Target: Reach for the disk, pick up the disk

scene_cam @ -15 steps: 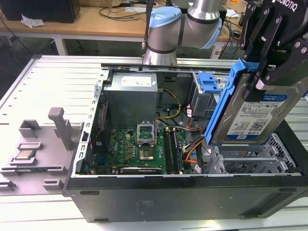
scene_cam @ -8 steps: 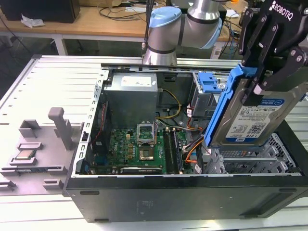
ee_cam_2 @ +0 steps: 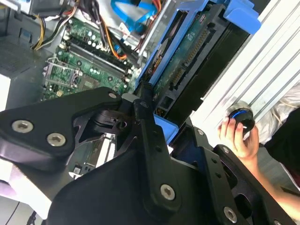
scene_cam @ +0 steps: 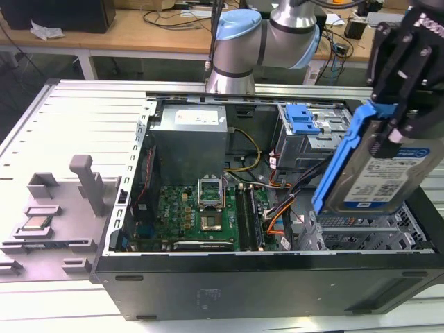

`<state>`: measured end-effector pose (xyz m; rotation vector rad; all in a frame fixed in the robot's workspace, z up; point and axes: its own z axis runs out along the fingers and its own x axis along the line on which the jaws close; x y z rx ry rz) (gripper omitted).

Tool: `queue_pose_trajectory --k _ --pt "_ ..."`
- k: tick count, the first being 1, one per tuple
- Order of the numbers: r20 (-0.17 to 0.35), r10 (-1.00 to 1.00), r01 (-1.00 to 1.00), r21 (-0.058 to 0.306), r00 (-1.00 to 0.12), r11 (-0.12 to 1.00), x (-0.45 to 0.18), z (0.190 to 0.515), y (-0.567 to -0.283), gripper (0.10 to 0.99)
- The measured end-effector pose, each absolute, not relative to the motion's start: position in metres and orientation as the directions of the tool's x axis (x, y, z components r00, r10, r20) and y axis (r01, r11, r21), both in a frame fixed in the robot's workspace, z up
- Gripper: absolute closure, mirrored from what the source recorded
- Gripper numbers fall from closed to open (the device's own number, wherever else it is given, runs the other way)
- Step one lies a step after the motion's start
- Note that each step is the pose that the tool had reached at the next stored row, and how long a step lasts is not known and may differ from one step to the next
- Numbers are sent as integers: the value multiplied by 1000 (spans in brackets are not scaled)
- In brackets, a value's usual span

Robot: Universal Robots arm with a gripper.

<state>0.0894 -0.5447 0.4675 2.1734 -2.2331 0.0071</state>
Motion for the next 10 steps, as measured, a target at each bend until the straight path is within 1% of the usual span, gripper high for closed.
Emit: queue_pose_trajectory --k 6,10 --pt "22 -999 -999 17 -27 28 103 465 -545 718" --pt "21 -999 -999 17 -27 28 98 463 -545 718"
